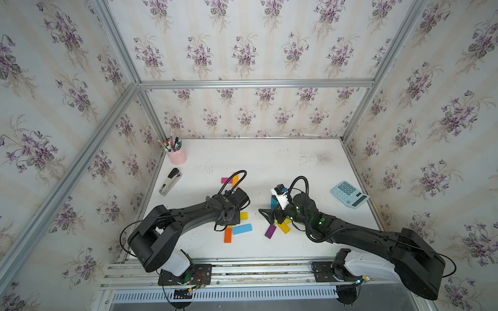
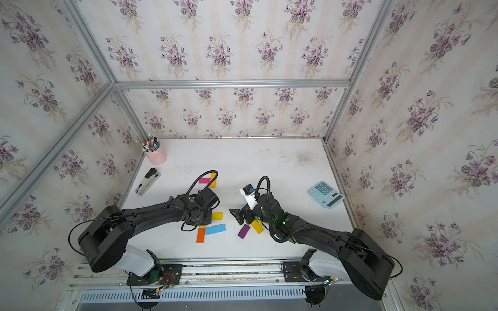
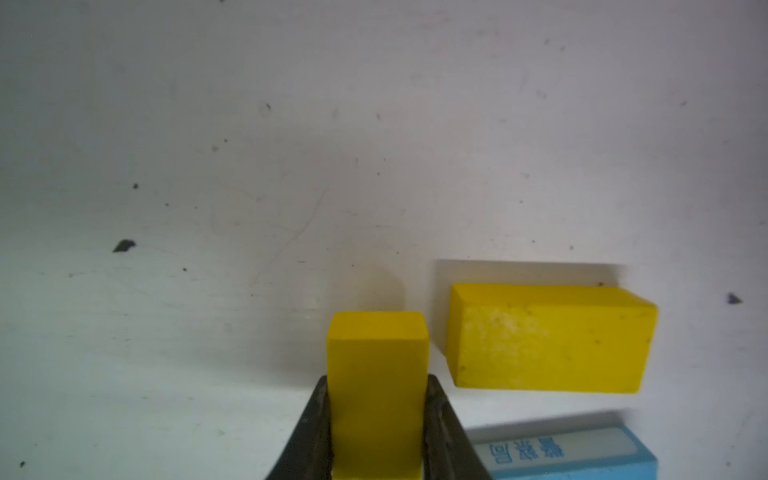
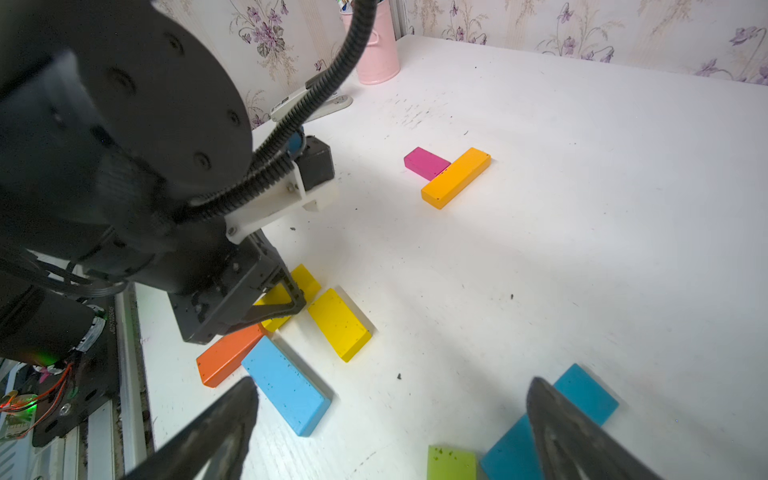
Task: Assemble the letter t with building blocks
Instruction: Pick up the building block from the center of the board, then assemble the building block at the center of the board.
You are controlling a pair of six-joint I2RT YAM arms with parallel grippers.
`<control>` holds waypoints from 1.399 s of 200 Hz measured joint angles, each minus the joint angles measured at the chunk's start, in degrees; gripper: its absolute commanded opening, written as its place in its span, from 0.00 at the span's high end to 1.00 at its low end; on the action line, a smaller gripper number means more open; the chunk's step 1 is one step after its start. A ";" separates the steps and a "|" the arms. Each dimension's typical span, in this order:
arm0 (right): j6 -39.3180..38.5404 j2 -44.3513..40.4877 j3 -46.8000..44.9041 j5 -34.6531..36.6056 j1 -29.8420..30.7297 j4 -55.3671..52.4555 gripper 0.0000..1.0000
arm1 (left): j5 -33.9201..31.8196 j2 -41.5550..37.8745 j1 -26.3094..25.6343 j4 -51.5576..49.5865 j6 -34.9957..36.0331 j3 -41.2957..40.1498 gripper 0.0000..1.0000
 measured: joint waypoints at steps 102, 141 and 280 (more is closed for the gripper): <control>1.03 -4.02 -1.31 -0.50 -8.44 0.31 0.00 | 4.09 1.05 9.53 -7.45 28.33 21.09 0.78; 1.36 -0.87 6.10 -1.57 -9.70 -1.73 0.00 | 6.08 7.50 12.87 -7.10 39.52 30.71 0.79; 1.46 12.66 7.08 -6.58 -10.25 6.91 0.00 | 14.34 26.58 14.88 -7.15 77.68 46.23 0.80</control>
